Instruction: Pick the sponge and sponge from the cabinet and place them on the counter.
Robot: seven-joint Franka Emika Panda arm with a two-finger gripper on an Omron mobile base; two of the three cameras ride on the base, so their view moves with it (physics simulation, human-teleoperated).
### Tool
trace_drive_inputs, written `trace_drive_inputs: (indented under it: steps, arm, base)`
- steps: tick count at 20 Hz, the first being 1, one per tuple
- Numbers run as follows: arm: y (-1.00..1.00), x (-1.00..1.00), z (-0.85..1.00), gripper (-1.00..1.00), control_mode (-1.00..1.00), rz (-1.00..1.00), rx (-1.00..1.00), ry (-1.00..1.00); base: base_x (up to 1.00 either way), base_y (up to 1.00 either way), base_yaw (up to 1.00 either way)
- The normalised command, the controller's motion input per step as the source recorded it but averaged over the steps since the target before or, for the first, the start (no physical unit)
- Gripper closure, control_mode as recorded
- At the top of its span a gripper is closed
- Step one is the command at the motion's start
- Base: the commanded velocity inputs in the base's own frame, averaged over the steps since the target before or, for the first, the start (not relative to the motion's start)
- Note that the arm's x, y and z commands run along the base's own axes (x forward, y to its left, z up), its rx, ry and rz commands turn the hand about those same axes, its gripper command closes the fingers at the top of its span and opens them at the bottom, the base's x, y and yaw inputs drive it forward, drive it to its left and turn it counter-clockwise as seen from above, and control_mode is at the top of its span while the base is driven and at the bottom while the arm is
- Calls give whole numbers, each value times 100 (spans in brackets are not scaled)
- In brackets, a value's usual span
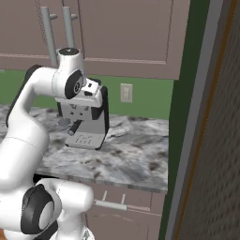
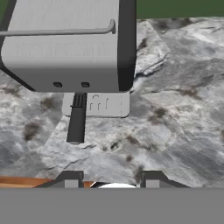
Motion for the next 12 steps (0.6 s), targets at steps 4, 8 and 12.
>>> trace_drive_inputs:
  steps: [4,8,12]
  arm:
    - [0,-3,0,-100,-100,0,0,-1]
    - [0,-7,7,-100,-100,0,0,-3]
    - [-3,-12,19,-100,-100,0,0,-9]
  base:
    - [0,0,0]
    - [0,0,0]
    - [0,0,0]
